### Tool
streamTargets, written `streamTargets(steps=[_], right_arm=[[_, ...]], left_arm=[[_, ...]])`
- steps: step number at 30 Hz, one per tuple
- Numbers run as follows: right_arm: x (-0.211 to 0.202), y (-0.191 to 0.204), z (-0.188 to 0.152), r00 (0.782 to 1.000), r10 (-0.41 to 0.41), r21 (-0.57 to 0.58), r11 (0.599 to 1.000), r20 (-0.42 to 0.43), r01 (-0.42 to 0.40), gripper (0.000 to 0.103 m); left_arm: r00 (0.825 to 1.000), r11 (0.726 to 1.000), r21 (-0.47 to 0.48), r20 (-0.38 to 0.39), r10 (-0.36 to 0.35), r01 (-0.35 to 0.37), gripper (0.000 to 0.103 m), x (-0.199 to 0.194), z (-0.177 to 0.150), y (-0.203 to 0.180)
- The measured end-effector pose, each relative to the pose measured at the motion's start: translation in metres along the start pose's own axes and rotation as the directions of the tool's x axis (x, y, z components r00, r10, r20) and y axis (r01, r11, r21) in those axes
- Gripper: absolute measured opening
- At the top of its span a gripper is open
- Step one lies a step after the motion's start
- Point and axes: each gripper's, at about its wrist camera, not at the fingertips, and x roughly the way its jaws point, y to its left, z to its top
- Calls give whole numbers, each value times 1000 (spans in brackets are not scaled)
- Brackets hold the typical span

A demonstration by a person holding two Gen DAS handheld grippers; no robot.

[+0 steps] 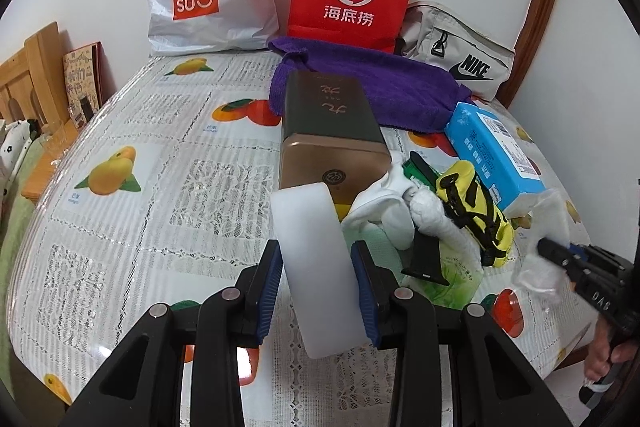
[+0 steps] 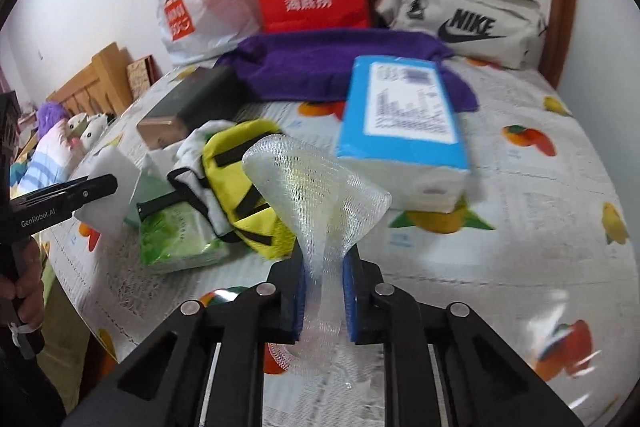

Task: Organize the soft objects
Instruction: 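Carry the block with left gripper while right gripper carries mesh bag toward purple towel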

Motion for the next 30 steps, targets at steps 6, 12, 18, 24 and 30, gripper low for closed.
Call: streamTargets(steps=[6,12,18,24,30], right_arm=[[-13,-19,6,999,-35,29,999,28,34,13],[-22,-27,20,997,-66,35,997,44,65,13],[-28,-32,45,995,-79,48,996,66,76,13],[-29,-34,84,990,-87,43,996,106,83,13],[-26,-31,125,988,-79,18,997,135,77,13]], left_arm=[[1000,1000,4,21,10,-10,34,-13,9,-4],[999,1000,10,44,18,-19,34,-25,23,-10],[998,1000,18,58,15,-17,34,-29,45,-14],[998,999,40,63,18,-21,34,-29,73,-22],[997,999,52,76,12,-16,34,-24,104,-31]])
